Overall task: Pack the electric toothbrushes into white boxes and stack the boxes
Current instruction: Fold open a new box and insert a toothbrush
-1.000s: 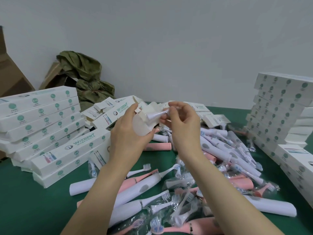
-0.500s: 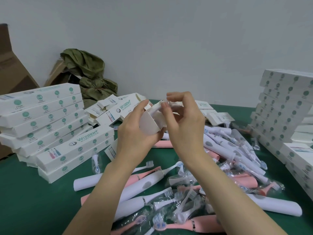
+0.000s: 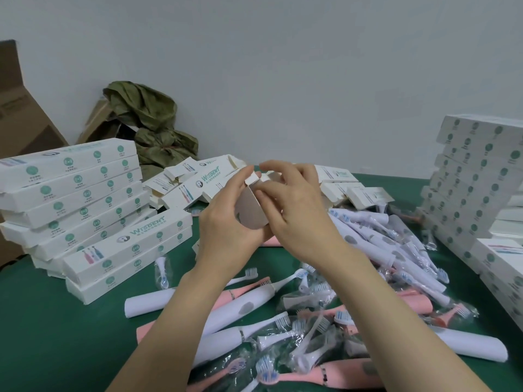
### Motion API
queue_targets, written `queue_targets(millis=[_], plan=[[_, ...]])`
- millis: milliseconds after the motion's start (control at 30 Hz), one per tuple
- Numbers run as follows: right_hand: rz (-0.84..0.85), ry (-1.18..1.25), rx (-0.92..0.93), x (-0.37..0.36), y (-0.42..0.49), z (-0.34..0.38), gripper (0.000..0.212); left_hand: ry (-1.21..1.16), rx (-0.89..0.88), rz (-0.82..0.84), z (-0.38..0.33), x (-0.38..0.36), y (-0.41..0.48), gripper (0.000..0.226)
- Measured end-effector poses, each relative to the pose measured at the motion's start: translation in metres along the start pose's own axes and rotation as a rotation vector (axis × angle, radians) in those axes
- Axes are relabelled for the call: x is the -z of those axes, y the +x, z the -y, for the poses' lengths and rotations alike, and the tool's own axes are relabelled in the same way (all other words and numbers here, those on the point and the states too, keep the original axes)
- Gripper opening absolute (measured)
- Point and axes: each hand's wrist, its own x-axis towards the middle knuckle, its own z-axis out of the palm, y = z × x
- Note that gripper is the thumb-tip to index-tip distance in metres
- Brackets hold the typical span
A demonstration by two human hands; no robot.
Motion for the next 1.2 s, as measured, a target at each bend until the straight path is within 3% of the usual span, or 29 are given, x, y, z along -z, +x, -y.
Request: queue_targets(millis=[67,200,267,333,500,733,900,1033,1133,1200], plan=[[0.026,0.063,-0.022,0.005,0.0,-0.002,0.028,0.002,-0.005,0.015,0.0,-0.002,-0.001,0.077],[-0.264,0.176,-0.181,0.016,0.004,-0.005,0.019,-0.011,-0.024,-0.014,0.004,-0.001,0.0,0.076],[-0.192,0.389,-0.363,0.021,0.006,-0.005,0.023,-0.029,-0.017,-0.051,0.006,0.001,0.002,0.076],[-0.115,0.607,-0.455,0.021,0.008,-0.004,0.013,-0.036,-0.011,-0.024,0.006,0.001,0.002,0.083],[-0.2,0.793,-0.525,0.016,0.009,0.001,0.028,-0.057,-0.002,0.142,0.008,-0.001,0.002,0.109],[-0.211,0.836,-0.419,0.011,0.005,0.011,0.026,-0.235,-0.083,-0.087,-0.006,-0.011,-0.004,0.056],[-0.219,0.885,-0.36,0.008,0.003,0.017,0.025,-0.154,-0.121,-0.17,-0.01,-0.014,-0.002,0.018],[-0.087,1.183,-0.501,0.001,0.002,0.019,0.023,-0.313,-0.017,-0.176,-0.011,-0.009,0.003,0.019],[-0.043,1.176,-0.513,-0.004,0.0,0.021,0.028,-0.281,-0.027,-0.121,-0.013,-0.01,0.004,0.017],[-0.088,1.135,-0.488,-0.003,0.0,0.02,0.032,-0.177,-0.055,-0.048,-0.013,-0.012,0.001,0.036]])
